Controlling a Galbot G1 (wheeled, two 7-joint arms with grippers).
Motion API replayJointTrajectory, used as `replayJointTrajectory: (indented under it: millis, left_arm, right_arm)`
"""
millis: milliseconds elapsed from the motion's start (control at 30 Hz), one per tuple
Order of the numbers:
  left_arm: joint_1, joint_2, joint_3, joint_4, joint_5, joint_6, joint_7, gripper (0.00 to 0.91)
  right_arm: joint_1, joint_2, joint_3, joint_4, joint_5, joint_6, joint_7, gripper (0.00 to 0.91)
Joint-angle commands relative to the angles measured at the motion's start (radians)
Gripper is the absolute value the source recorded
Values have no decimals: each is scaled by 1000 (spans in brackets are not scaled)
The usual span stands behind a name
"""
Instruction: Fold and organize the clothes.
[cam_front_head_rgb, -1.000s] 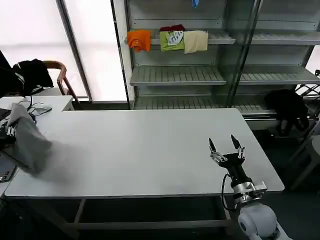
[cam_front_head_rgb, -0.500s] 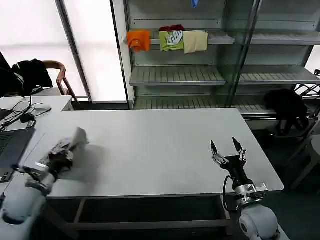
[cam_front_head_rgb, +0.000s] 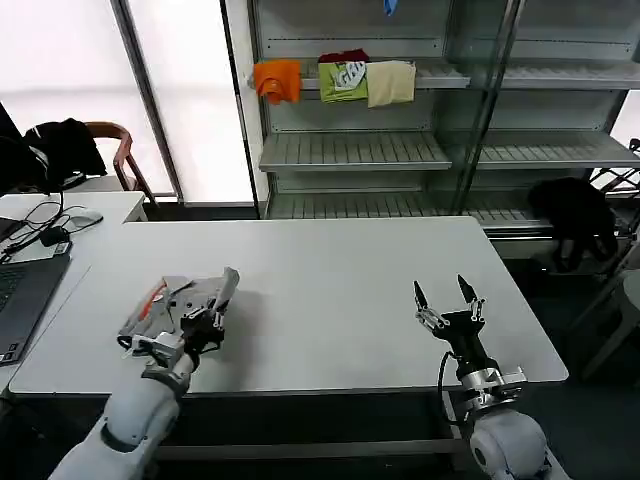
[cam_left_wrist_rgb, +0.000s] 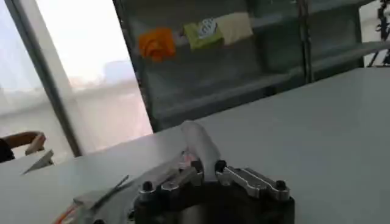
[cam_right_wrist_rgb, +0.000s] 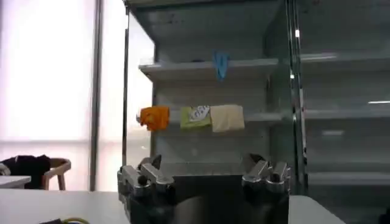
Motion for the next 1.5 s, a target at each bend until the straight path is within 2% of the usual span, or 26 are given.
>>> replayJointTrajectory:
  millis: [33, 233, 433, 533, 633, 700, 800, 1033, 1300, 1500]
  left_arm:
    - [-148, -56, 199, -48, 80, 5, -252, 907]
    - [-80, 1, 155, -260, 154, 45, -292, 907]
    - [12, 33, -30, -368, 167, 56, -290, 907]
    - [100, 25, -170, -363, 213, -24, -184, 907]
    - [187, 1, -304, -364, 188, -110, 0, 907]
    - [221, -15, -350, -376, 85, -117, 45, 907]
    - [244, -32, -376, -383, 36, -113, 70, 907]
    - [253, -59, -356, -375, 37, -114, 78, 907]
    - [248, -70, -337, -362, 37, -105, 81, 907]
    - [256, -67, -338, -357, 37, -98, 83, 907]
  right_arm:
    - [26, 18, -32, -3, -4, -28, -5, 907]
    - [107, 64, -105, -23, -3, -142, -27, 907]
    - [262, 125, -197, -77, 47, -263, -37, 907]
    - [351, 166, -283, -123, 59, -309, -22, 907]
    - [427, 210, -408, -177, 75, -369, -21, 907]
    - [467, 246, -478, -210, 120, -412, -1, 907]
    - [493, 297, -537, -240, 188, -473, 45, 907]
    - [482, 342, -620, -246, 261, -532, 80, 907]
    - [478, 375, -585, -296, 318, -533, 109, 907]
    - [470, 397, -552, -341, 327, -506, 103, 907]
